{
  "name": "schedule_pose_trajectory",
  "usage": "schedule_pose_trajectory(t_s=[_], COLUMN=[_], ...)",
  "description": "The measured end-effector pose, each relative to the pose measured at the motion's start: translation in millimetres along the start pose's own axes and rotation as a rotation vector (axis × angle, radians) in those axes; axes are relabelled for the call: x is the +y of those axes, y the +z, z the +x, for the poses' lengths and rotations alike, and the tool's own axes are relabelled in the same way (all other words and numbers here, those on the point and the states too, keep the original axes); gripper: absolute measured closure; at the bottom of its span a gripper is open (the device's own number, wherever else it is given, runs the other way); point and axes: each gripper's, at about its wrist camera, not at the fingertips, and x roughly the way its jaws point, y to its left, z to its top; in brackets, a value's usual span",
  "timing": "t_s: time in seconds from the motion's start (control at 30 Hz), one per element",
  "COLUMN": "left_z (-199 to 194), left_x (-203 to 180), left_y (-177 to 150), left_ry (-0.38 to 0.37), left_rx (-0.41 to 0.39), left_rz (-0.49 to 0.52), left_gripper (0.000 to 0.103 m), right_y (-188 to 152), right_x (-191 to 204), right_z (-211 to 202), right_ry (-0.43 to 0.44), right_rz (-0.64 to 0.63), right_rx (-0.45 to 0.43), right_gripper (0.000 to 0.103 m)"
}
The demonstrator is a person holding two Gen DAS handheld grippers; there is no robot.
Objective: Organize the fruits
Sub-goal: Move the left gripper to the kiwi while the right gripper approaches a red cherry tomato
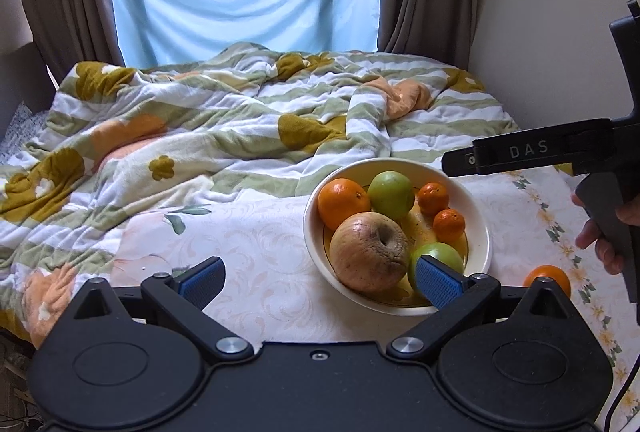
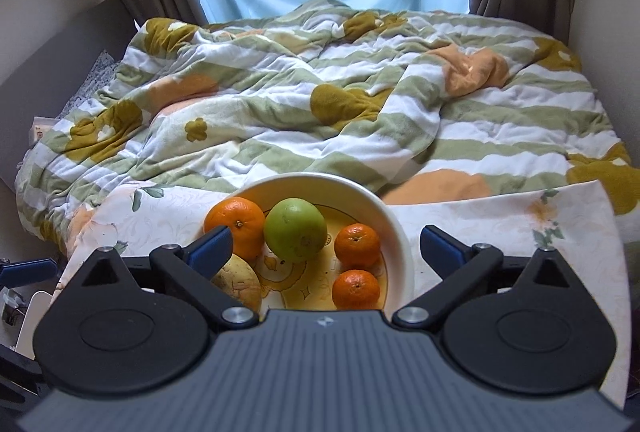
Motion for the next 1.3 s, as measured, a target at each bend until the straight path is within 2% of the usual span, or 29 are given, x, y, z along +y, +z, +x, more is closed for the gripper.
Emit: schedule_pose_trajectory(t_s=[0.27,0.4,0.57,0.73,0.87,0.93,1.3], left_z=[-42.5,-65.4,-81.5,-83.5,-80.2,-74.3,-22.4], left_x=[-11.7,-15.0,-20.3,-26.2,-24.9,-24.1,-33.2], left_y=[-11.9,-17.6,-23.7,-29.5,-32.9,-33.8,-51.6], left_ry=[0.007,-0.005,-0.009,-0.059,-0.123,-0.160,-0.318], left_rx=[-0.044,-0.068,-0.080,-0.065,-0.049,-0.016,0.089], left_rz=[0.019,0.032,0.064,0.126,0.163,0.187,0.335], left_gripper=[0.000,0.000,0.000,0.000,0.000,0.000,0.000], right_y=[-5.4,-13.6,-34.5,-62.5,-89.6,-104.1,-190.2], right_x=[-1.2,-1.8,0.7,-0.1,5.2,7.9,16.5], right_z=[-66.4,-101.9,-146.0,-172.9,-182.6,-182.3,-164.5], right_ry=[-0.024,-0.036,-0.060,-0.095,-0.155,-0.193,-0.301], right_rz=[-0.034,-0.045,-0.072,-0.052,-0.031,-0.012,0.206], right_rx=[-0.065,-0.064,-0.084,-0.064,-0.040,-0.021,0.056], right_gripper=[0.000,0.000,0.000,0.000,0.000,0.000,0.000])
